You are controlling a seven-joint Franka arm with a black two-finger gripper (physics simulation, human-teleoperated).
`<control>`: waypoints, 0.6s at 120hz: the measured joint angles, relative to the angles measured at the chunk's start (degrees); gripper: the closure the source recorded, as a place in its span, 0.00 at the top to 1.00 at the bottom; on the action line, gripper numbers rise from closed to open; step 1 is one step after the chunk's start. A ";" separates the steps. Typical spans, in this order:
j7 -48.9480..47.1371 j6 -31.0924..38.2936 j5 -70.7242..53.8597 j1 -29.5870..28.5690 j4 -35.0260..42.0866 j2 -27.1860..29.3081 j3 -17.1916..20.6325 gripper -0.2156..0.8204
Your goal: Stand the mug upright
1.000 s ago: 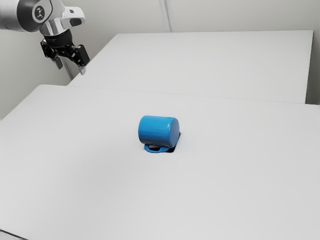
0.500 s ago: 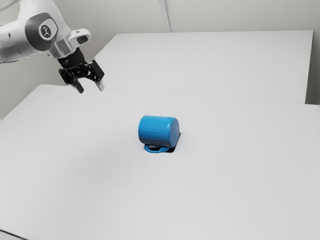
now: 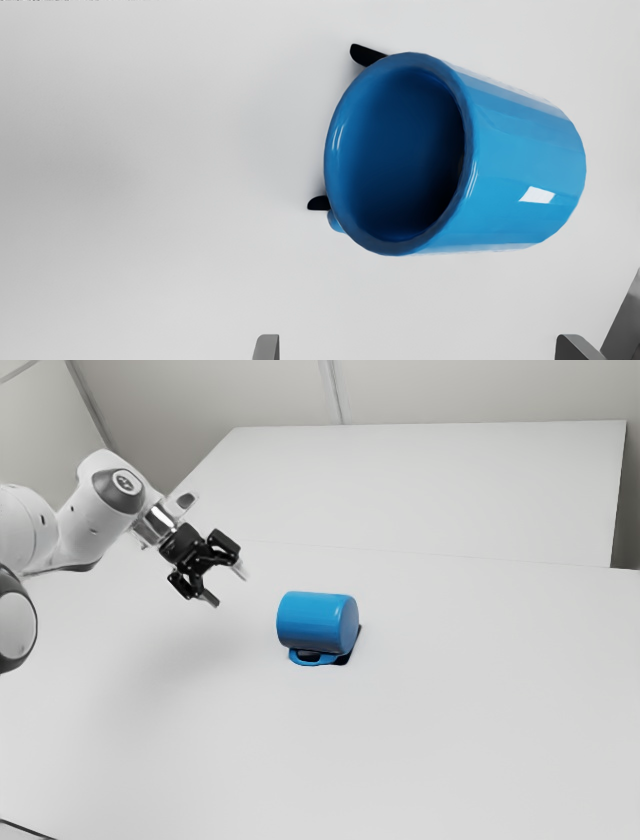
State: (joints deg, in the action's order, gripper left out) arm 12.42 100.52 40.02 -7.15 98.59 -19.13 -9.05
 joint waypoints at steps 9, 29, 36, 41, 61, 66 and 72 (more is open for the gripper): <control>0.99 0.14 3.81 -0.04 -1.39 -2.76 0.00 0.79; 2.81 0.35 10.60 -0.47 -2.91 -7.29 0.10 0.79; 3.34 0.40 13.08 -0.39 -2.99 -8.48 0.28 0.79; 3.69 0.44 14.81 -0.22 -3.01 -9.10 0.43 0.79; 4.77 1.23 20.62 0.86 -2.64 -10.31 1.05 0.79; 4.95 1.55 21.96 1.09 -2.44 -10.53 1.40 0.79; 5.14 1.85 23.43 1.24 -2.27 -10.95 1.62 0.79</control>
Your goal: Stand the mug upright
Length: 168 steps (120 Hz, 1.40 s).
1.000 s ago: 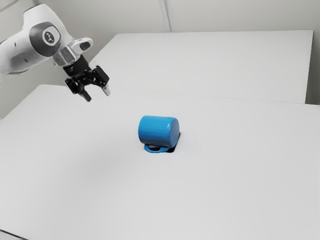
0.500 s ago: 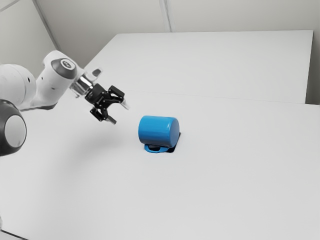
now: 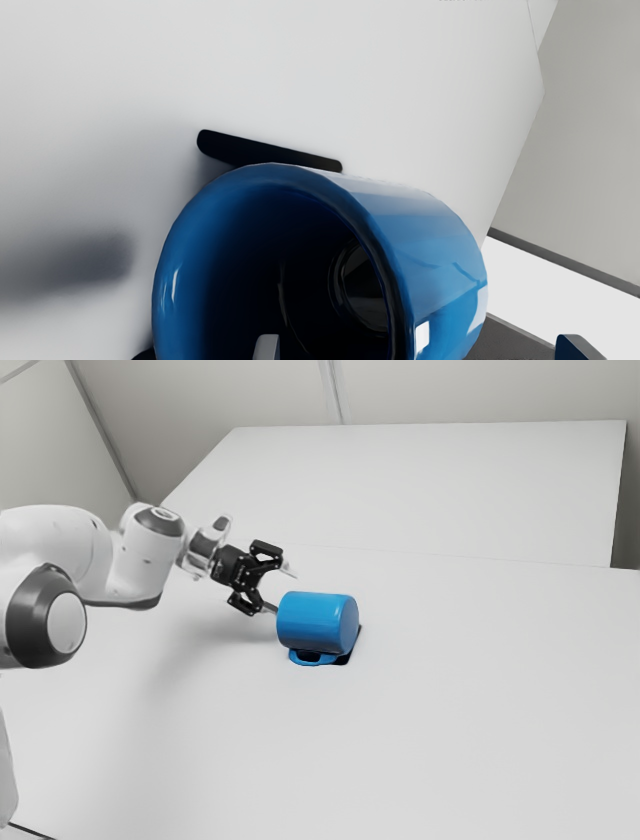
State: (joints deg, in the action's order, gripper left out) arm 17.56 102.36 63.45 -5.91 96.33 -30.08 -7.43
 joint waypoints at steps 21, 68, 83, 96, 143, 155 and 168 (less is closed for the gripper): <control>0.53 0.75 4.56 0.84 0.17 -1.02 0.14 0.79; -0.09 3.72 6.82 1.50 -0.26 -1.10 2.77 0.16; -0.59 5.59 6.60 1.82 -0.62 -0.75 4.56 0.10; -1.04 7.05 3.06 4.03 -0.13 1.62 4.10 0.07; -5.76 18.29 -39.06 10.89 14.45 19.62 4.47 0.05; -7.76 21.82 -45.78 12.43 19.19 23.48 4.55 0.05; -9.70 24.91 -50.76 12.89 22.37 25.74 4.55 0.05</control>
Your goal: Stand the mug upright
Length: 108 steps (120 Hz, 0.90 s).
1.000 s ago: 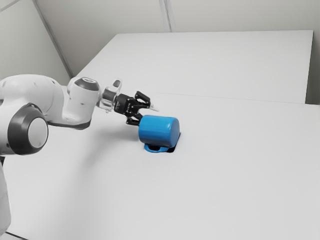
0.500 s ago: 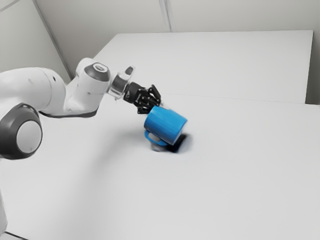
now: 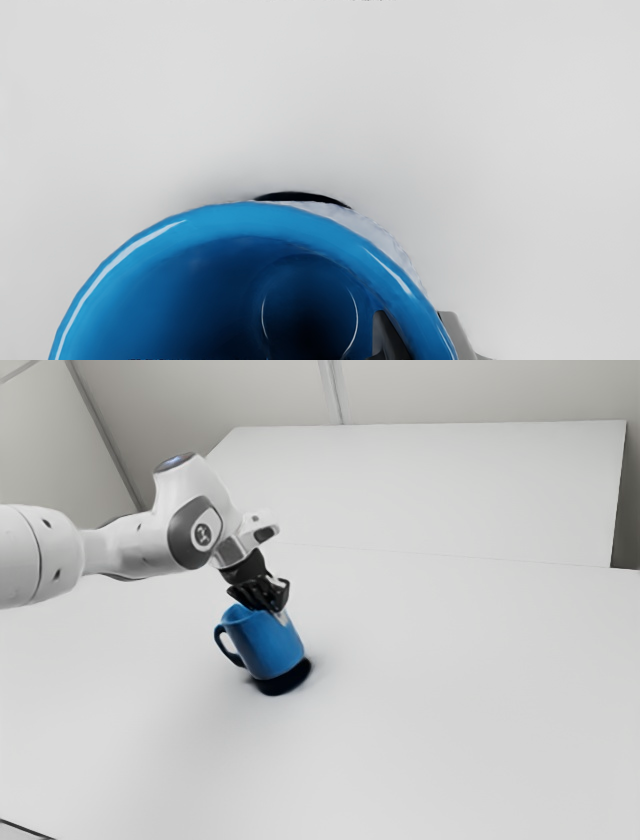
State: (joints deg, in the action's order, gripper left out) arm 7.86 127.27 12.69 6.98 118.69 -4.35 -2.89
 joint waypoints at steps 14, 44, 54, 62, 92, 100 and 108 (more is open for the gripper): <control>-1.83 2.27 -4.03 0.05 0.89 0.78 -0.01 0.05; -5.19 5.17 -9.84 0.78 3.58 0.53 -0.06 0.05; -6.14 5.56 -10.52 1.14 4.17 0.40 -0.04 0.08; -6.44 5.71 -10.33 1.21 4.25 0.37 -0.02 0.22; -6.90 5.46 -12.75 1.79 3.78 2.66 -0.09 0.61; -6.99 5.36 -13.99 2.32 3.40 3.44 -0.40 0.66; -7.07 4.71 -14.78 2.70 1.85 3.98 -0.56 0.70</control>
State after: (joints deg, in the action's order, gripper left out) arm 0.79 131.99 -2.09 9.68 120.54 -0.36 -3.45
